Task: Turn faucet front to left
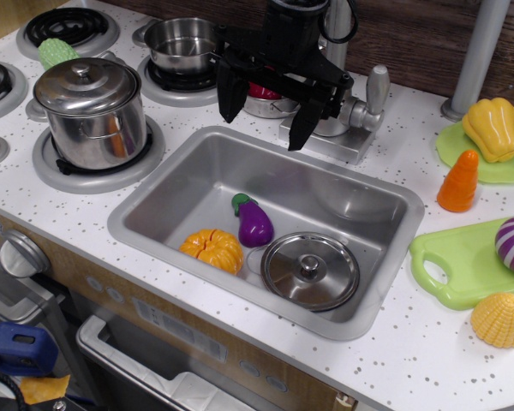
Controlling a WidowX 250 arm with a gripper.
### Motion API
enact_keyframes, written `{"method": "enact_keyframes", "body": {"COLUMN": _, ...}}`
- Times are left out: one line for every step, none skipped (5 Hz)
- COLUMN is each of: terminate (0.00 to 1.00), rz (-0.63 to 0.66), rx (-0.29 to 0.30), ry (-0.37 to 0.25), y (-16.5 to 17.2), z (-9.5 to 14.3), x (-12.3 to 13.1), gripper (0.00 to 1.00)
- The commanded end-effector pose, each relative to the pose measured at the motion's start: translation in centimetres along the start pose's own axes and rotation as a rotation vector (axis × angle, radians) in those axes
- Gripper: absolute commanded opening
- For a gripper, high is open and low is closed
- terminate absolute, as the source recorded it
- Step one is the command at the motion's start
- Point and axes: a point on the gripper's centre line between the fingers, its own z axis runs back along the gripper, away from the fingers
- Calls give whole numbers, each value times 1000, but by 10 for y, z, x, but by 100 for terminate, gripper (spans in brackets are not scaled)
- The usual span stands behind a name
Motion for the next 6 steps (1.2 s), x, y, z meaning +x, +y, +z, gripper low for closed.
{"method": "enact_keyframes", "body": {"terminate": 0, "rz": 0, "rx": 0, "ry": 0, "y": 0, "z": 0, "x": 0, "gripper": 100}}
{"method": "enact_keyframes", "body": {"terminate": 0, "rz": 35, "rx": 51, "ry": -98, "y": 2, "z": 7, "x": 4, "gripper": 100}}
{"method": "enact_keyframes", "body": {"terminate": 0, "rz": 73, "rx": 75, "ry": -164, "y": 2, "z": 16, "x": 10, "gripper": 100}}
{"method": "enact_keyframes", "body": {"terminate": 0, "rz": 89, "rx": 26, "ry": -227, "y": 2, "z": 26, "x": 15, "gripper": 100}}
{"method": "enact_keyframes", "body": {"terminate": 0, "rz": 126, "rx": 35, "ry": -289, "y": 4, "z": 32, "x": 30, "gripper": 100}}
{"method": "enact_keyframes", "body": {"terminate": 0, "rz": 136, "rx": 40, "ry": -332, "y": 10, "z": 34, "x": 47, "gripper": 100}}
